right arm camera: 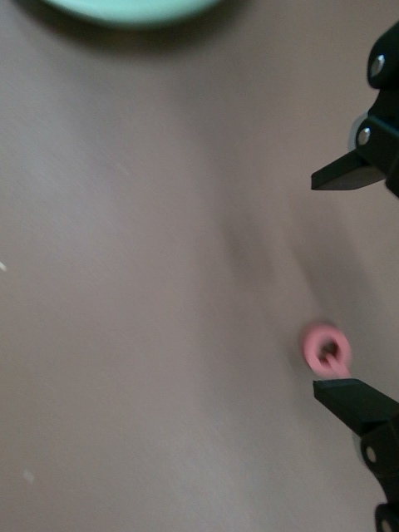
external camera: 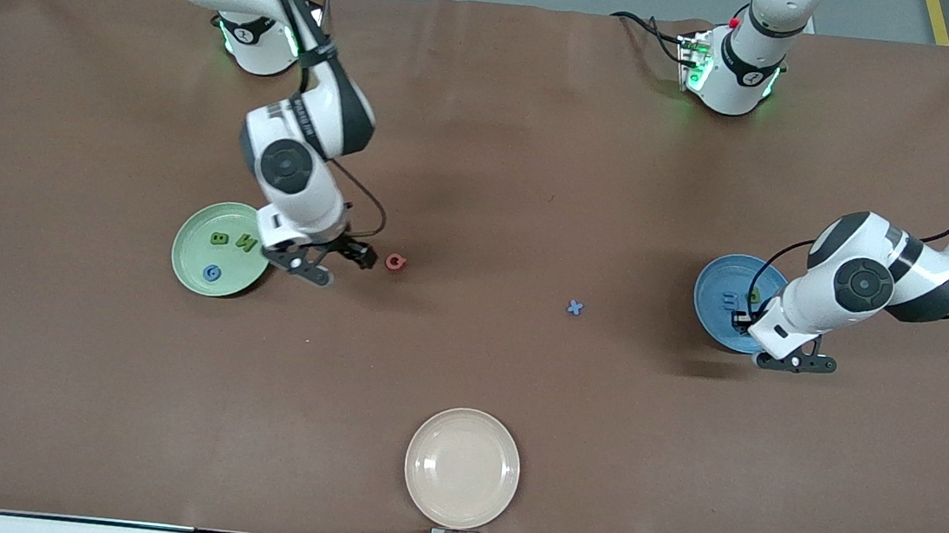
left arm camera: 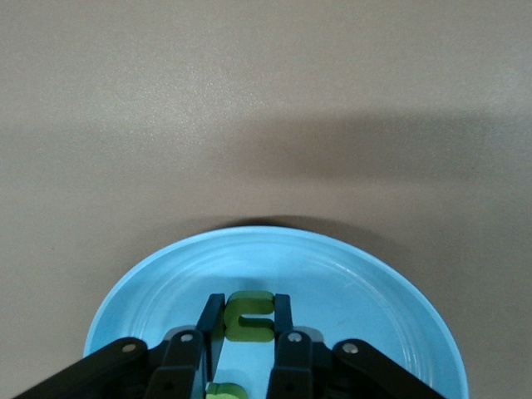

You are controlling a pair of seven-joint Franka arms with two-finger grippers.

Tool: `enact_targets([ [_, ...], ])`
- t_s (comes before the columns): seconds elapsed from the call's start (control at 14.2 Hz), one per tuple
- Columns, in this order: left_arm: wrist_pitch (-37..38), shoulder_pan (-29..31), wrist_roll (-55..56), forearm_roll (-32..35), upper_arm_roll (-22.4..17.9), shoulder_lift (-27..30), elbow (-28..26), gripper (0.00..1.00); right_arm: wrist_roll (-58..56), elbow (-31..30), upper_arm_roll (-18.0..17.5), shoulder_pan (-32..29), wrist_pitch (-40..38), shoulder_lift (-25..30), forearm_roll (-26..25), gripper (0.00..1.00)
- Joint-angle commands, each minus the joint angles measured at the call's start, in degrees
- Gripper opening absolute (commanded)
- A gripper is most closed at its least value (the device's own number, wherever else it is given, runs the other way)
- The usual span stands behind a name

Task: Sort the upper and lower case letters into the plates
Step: 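Grasp the blue x with the left gripper while the right gripper grasps pink Q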

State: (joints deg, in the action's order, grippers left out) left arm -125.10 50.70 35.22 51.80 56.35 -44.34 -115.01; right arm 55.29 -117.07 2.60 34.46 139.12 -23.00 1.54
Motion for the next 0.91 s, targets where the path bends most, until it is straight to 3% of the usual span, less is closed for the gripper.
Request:
enact_targets([
  [0.0, -0.76, 0.1, -0.59, 1.11, -0.19, 0.83, -0.3, 0.91, 6.22, 2.19, 0.66, 3.67, 3.43, -4.59, 0.66, 1.0],
  [0.07, -0.59, 0.19, -0.85, 1.11, 0.07, 1.01, -0.39, 0.99, 7.45, 2.11, 0.66, 4.64, 5.01, -5.82, 0.66, 1.0],
  [0.14, -0.58, 0.19, -0.42, 1.11, 1.12, 1.1, -0.56, 1.0, 7.81, 2.19, 0.66, 5.43, 5.81, -6.7, 0.66, 0.97],
  [0.42, 3.36, -0.15, 5.0, 0.67, 9.19, 0.93, -0.39, 1.0, 8.16, 2.19, 0.66, 6.41, 6.17, -7.59, 0.75, 0.58],
  [0.7, 4.16, -10.24, 16.89, 0.14, 10.36, 0.31, 2.15, 1.0, 8.34, 2.19, 0.66, 6.41, 6.78, -8.38, 0.75, 0.57],
  [0.84, 4.07, -16.83, 20.04, -0.21, 7.91, 0.31, 5.05, 1.0, 8.43, 2.28, 0.66, 6.49, 7.48, -8.99, 0.75, 0.57],
])
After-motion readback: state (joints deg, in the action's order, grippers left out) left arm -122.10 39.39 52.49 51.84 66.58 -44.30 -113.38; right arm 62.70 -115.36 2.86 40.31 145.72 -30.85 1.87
